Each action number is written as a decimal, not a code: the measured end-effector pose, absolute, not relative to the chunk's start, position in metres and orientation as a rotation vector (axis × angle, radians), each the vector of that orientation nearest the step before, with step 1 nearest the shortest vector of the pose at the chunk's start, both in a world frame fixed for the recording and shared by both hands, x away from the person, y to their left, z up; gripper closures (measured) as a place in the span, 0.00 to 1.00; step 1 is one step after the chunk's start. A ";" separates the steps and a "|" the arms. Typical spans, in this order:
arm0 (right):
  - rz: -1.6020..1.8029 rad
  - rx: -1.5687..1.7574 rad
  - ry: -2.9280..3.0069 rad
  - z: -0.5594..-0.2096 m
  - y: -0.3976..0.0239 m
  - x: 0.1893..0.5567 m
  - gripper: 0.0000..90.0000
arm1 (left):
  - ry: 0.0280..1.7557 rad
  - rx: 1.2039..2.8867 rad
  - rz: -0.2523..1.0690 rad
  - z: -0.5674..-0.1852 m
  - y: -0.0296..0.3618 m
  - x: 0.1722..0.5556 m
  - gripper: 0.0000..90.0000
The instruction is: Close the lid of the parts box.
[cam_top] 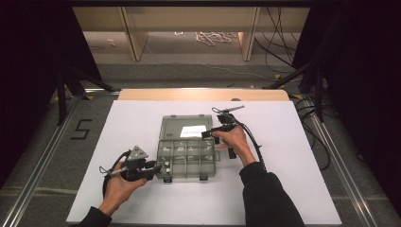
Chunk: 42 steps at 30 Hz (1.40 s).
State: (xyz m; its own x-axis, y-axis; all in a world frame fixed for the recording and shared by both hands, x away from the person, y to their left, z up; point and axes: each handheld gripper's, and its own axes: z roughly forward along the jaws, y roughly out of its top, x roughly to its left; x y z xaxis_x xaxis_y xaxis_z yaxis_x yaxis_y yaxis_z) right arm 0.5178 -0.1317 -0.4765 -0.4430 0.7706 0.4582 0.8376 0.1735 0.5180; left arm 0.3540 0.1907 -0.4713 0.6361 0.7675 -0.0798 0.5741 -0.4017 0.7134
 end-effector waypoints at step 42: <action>-1.359 -1.595 -2.275 -0.473 -0.150 0.510 0.82 | 1.063 2.097 0.345 -0.472 0.187 0.354 0.72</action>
State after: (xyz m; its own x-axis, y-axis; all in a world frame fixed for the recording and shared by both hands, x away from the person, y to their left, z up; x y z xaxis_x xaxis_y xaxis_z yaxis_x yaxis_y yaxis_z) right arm 0.5100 -0.1504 -0.4726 -0.4671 0.7371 0.4884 0.7794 0.0825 0.6210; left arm 0.3538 0.1869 -0.4723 0.6192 0.7802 -0.0889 0.5789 -0.3770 0.7230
